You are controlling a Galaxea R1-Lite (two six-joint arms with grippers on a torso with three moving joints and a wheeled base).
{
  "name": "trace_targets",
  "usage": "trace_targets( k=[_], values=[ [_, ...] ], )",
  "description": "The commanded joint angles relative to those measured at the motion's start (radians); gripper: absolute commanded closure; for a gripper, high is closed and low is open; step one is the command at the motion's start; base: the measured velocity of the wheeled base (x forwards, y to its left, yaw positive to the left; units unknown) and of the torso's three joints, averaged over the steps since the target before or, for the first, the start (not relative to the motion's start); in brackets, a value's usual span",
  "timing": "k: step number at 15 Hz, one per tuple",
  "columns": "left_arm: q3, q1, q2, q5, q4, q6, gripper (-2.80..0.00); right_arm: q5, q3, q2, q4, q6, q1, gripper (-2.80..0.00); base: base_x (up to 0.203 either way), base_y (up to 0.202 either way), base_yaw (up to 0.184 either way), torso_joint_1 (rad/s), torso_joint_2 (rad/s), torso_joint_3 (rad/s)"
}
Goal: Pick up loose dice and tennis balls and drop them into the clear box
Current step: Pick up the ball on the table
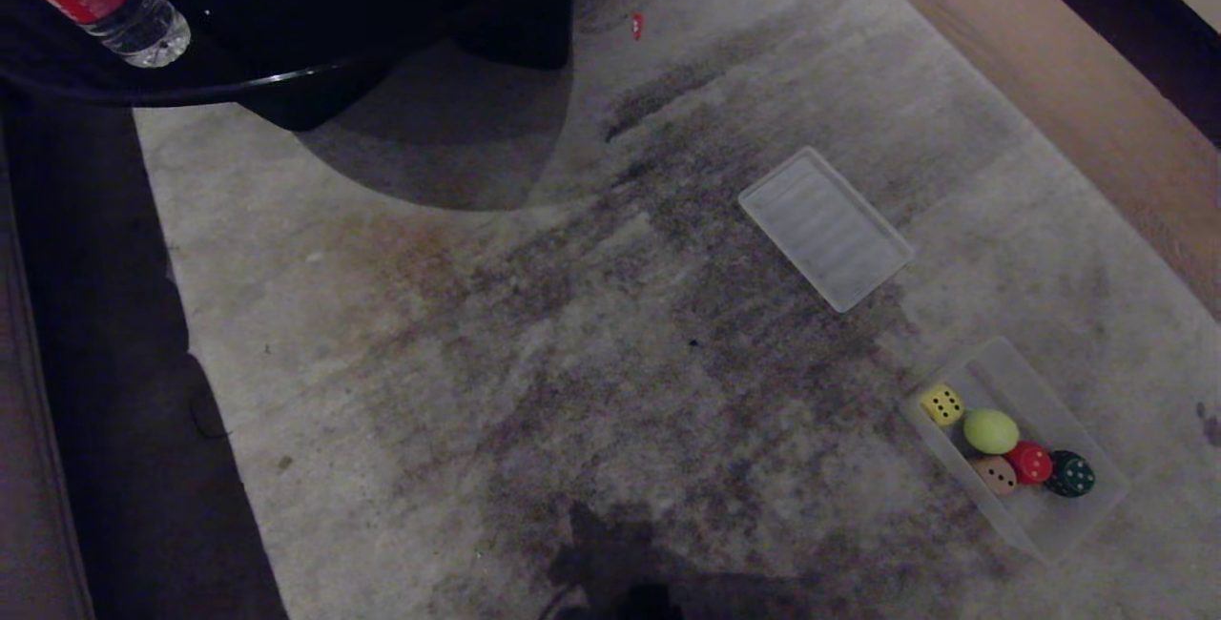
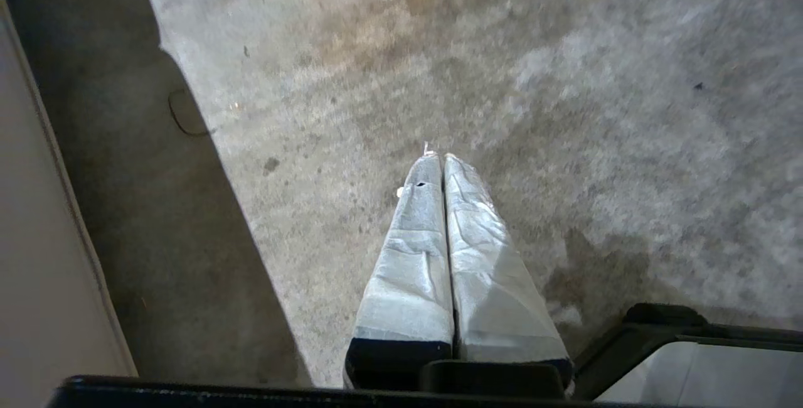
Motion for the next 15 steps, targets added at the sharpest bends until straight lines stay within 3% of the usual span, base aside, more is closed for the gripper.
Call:
trace_targets(
  k=[1, 15],
  values=[
    [0.002, 0.000, 0.001, 0.000, 0.000, 0.000, 0.00, 0.000, 0.000, 0.004, 0.000, 0.001, 0.000, 0.00, 0.000, 0.000, 0.000, 0.002, 0.00, 0.191],
    [0.002, 0.000, 0.001, 0.000, 0.000, -0.002, 0.00, 0.000, 0.000, 0.002, 0.000, 0.001, 0.000, 0.00, 0.000, 0.000, 0.000, 0.002, 0.00, 0.200]
  ],
)
